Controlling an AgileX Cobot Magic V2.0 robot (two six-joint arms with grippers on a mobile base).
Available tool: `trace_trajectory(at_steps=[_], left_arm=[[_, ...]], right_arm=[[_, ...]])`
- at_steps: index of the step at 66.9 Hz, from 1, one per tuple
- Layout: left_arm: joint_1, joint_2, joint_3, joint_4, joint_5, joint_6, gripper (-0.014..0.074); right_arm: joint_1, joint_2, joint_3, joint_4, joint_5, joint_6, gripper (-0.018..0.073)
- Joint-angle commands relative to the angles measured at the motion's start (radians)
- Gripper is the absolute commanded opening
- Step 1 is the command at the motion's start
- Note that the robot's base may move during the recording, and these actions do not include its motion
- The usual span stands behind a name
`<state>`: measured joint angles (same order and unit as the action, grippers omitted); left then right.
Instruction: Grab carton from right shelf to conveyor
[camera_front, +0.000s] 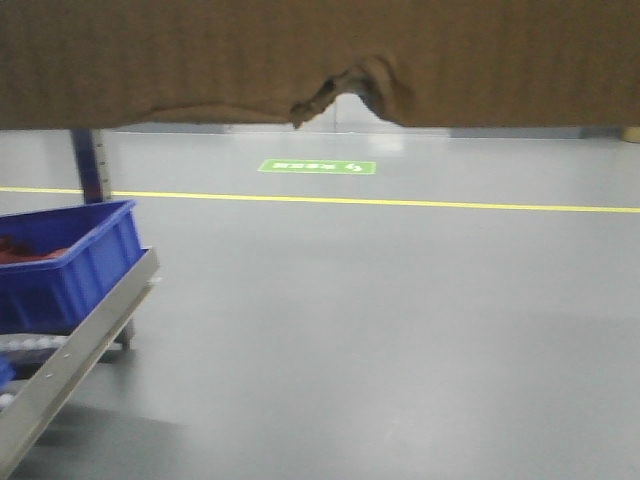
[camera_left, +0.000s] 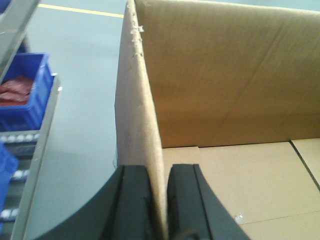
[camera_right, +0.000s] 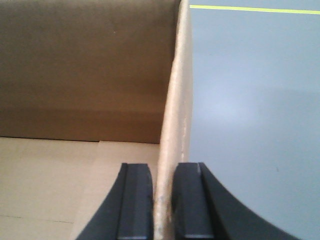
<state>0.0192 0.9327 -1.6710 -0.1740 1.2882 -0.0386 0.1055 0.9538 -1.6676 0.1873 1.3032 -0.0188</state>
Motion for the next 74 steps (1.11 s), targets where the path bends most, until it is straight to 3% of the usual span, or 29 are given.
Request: trace_trajectory(at_steps=[1,74], left_arm=[[-0.002,-0.009,-0.007,-0.043,-0.067,0.002,-0.0018],[-0.002,-0.009,-0.007,-0.043,-0.067,0.002,-0.0018]], right_arm=[[-0.001,-0.010,-0.004,0.008,-0.082,-0.010,-0.0075],[-0.001,-0.010,-0.004,0.008,-0.082,-0.010,-0.0075]])
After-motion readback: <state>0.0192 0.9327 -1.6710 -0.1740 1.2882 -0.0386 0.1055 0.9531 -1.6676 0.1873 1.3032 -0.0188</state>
